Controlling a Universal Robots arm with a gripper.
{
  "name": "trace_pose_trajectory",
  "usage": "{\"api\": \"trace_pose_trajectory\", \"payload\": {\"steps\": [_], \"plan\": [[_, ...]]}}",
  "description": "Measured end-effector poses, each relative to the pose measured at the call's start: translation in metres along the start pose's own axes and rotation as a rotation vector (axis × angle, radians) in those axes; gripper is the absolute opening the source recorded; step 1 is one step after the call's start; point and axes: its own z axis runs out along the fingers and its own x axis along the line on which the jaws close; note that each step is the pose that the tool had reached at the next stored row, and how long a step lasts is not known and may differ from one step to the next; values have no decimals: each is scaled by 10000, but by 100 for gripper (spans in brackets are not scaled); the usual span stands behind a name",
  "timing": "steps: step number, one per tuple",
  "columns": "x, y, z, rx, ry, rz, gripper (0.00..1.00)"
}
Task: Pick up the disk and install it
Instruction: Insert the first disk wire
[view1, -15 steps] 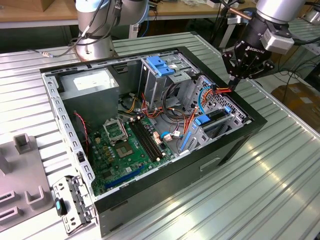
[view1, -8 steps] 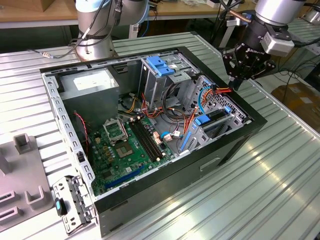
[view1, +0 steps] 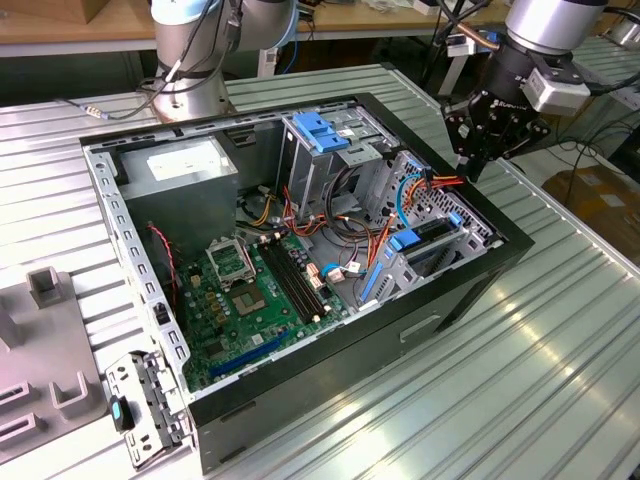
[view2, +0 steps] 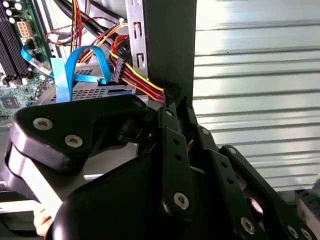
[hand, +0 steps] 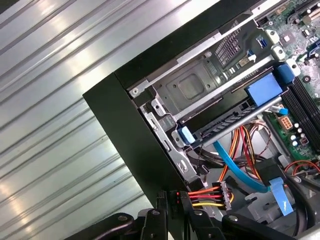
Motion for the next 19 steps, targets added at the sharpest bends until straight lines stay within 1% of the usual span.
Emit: {"api": "trace_pose_trajectory", "payload": {"steps": [6, 14, 15, 16, 17, 19], "plan": [[-13, 8, 17, 37, 6, -421, 24], [-13, 8, 18, 38, 6, -430, 24], [-13, 8, 18, 37, 6, -430, 23], [-13, 8, 17, 38, 6, -430, 16], [-12, 8, 3, 41, 4, -429, 16], [-9, 8, -44, 38, 6, -430, 16]]}}
